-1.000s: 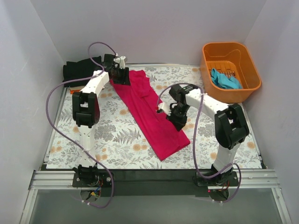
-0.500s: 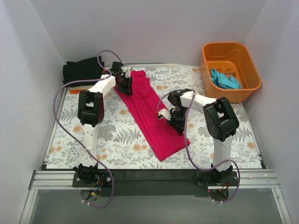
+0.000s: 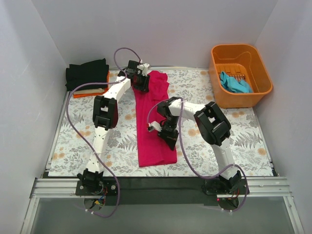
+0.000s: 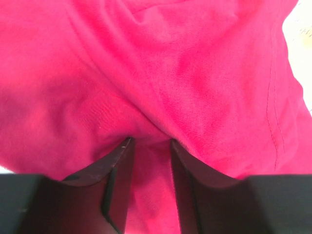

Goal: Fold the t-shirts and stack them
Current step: Fold the tshirt

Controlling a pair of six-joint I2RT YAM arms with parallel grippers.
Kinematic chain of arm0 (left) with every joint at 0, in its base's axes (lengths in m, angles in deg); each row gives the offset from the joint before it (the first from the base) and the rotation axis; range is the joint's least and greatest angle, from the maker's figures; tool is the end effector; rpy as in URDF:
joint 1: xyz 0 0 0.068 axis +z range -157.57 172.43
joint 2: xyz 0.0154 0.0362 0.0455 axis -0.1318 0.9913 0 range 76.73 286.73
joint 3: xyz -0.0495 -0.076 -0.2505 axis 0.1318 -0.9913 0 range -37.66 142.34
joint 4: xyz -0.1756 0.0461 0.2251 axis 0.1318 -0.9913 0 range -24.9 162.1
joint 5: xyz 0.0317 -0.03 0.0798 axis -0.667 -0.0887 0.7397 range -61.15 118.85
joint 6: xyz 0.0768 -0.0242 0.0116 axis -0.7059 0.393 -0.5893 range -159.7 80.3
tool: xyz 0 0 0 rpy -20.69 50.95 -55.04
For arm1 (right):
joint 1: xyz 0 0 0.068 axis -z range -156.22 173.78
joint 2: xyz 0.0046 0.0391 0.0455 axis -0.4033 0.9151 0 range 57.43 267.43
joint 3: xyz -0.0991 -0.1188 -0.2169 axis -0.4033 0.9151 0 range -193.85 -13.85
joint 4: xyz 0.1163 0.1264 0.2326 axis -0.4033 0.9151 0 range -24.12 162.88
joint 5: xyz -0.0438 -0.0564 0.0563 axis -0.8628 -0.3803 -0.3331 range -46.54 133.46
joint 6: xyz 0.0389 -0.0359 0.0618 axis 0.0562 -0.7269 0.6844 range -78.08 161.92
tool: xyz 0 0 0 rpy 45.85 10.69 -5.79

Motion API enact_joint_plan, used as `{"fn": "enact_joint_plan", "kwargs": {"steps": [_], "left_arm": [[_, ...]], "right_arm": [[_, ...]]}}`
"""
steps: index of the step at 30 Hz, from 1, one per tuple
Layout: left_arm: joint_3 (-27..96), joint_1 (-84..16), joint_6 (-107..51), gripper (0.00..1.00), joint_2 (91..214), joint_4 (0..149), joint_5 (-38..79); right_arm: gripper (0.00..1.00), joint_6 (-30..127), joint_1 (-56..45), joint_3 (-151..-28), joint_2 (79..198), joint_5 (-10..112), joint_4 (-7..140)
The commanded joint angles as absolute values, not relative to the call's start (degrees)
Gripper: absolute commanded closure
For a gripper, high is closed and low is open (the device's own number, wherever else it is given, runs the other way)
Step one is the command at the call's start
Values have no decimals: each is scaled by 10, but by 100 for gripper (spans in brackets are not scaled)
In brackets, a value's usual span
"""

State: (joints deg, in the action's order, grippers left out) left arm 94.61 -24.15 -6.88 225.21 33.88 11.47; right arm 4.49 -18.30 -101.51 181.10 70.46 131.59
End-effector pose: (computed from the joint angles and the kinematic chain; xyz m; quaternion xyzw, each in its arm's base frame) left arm 0.5709 -0.1920 0.1142 -0.0872 0.9384 -0.2569 0.2142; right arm 0.2695 0.2866 0.0809 0.6003 -0.7588 -0.2280 0.1086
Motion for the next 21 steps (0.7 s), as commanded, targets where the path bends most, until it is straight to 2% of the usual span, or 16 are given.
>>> {"fn": "enact_joint_plan", "kwargs": {"steps": [1,4,7,8,11,15,21], "left_arm": [[946,-251,-81,63,2291,368,150],[948,-250,-88,57,2291,430,174],[963,-242,-75,53,2270,439,136],[962,-240,-69,46,2236,441,123],[937,-238,-64,40,2165,442,58],[851,-237,-54,38,1979,454,31],[555,-233,-102,40,1729,492,-51]], "right_arm": [[97,49,-185,-1039,1853,715,1236],[93,53,-183,-1046,1843,695,1225],[79,54,-179,-1046,1801,688,1226],[71,54,-177,-1046,1784,685,1227],[63,38,-166,-1032,1693,682,1229],[59,-5,-165,-978,1538,669,1215],[59,-37,-167,-837,1383,639,1143]]}}
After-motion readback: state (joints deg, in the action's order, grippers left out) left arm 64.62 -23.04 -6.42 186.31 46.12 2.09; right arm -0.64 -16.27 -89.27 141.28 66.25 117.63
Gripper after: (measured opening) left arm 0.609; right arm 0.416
